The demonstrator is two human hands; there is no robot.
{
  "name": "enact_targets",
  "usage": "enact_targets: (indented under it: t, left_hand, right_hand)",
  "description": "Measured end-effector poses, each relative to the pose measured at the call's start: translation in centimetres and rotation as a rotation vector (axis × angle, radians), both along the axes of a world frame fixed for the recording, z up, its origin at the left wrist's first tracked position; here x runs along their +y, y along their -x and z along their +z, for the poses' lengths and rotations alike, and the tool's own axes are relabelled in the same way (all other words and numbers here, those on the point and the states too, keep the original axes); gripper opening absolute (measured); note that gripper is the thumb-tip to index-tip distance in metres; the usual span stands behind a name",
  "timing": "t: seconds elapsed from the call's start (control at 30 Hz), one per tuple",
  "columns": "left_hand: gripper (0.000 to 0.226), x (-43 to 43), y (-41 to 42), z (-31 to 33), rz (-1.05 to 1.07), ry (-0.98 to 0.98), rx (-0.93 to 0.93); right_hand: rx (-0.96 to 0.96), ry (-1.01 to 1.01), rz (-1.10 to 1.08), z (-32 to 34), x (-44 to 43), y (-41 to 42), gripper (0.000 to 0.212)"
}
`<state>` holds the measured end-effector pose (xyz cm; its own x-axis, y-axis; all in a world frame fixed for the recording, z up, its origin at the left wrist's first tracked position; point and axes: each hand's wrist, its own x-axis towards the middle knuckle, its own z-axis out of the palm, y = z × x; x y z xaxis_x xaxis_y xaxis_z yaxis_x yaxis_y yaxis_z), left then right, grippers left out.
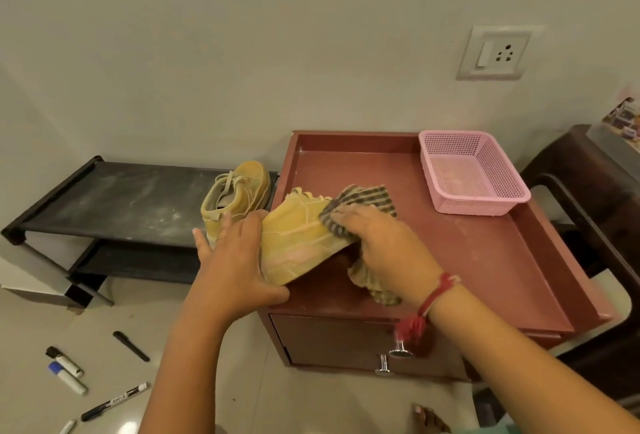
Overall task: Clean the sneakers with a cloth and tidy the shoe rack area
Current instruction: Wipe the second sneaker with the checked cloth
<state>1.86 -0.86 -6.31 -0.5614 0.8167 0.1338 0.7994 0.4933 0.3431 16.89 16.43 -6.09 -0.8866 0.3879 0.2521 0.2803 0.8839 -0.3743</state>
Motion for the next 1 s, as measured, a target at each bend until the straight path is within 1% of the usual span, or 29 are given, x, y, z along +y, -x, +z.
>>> enact_targets:
  t: [0.07, 0.1, 0.13, 0.23, 0.27, 0.3, 0.37, 0.4, 0.5, 0.63, 0.7, 0.77, 0.9, 1.0]
  left_hand:
    - [0.1, 0.0, -0.1, 0.1, -0.006, 0.0, 0.015]
    - [0.1, 0.0, -0.2, 0.2, -0.014, -0.003, 0.036]
    - [0.1, 0.0, -0.3, 0.2, -0.023, -0.011, 0.059]
    - [0.099, 0.0, -0.5, 0.4, -0.041, -0.015, 0.09]
    - [0.099, 0.0, -0.4, 0.4, -0.045, -0.014, 0.09]
    - [0.1, 0.0, -0.4, 0.4, -0.045, -0.015, 0.084]
    - [0.101, 0.1, -0.4, 0.5, -0.04, -0.025, 0.064]
    - [0.102, 0.1, -0.4, 0.5, -0.04, -0.027, 0.059]
    - [0.101, 0.0, -0.4, 0.4, -0.062, -0.031, 0.057]
    - [0.102, 0.0, -0.3, 0.5, -0.056, -0.033, 0.016]
    - [0.102, 0.0, -0.3, 0.5, -0.057, -0.032, 0.019]
    - [0.101, -0.1, -0.3, 0.4, -0.064, -0.041, 0.013]
    - [0.103, -0.1, -0.2, 0.4, -0.047, -0.046, -0.066]
    - [0.103, 0.0, -0.3, 0.4, -0.057, -0.05, -0.065]
  right_hand:
    - [-0.001, 0.008, -0.145, 0.4, 2.0, -0.1, 0.052]
    - [0.021, 0.043, -0.191, 0.6, 2.2, 0.0, 0.052]
    - [0.05, 0.089, -0.182, 0.7, 1.8, 0.0, 0.054]
    - [0.076, 0.154, 0.016, 0.0, -1.0, -0.1, 0.055]
    - [0.081, 0.148, 0.024, 0.0, -1.0, -0.3, 0.057]
    - [0.077, 0.137, -0.019, 0.2, -0.3, -0.2, 0.058]
    - [0.06, 0.087, -0.11, 0.4, 1.0, -0.1, 0.052]
    - [0.048, 0.065, -0.113, 0.3, 1.0, 0.0, 0.049]
    - [0.004, 0.068, -0.023, -0.3, 0.0, -0.4, 0.054]
    - [-0.023, -0.024, -0.141, 0.3, 1.4, -0.7, 0.059]
    - [-0.005, 0.01, -0.11, 0.2, 0.4, -0.6, 0.056]
    - [-0.017, 0.04, -0.069, -0.3, -0.4, -0.8, 0.06]
    - [-0.09, -0.112, -0.167, -0.2, 1.5, -0.8, 0.064]
    - [-0.085, -0.095, -0.1, 0.5, -0.1, -0.7, 0.06]
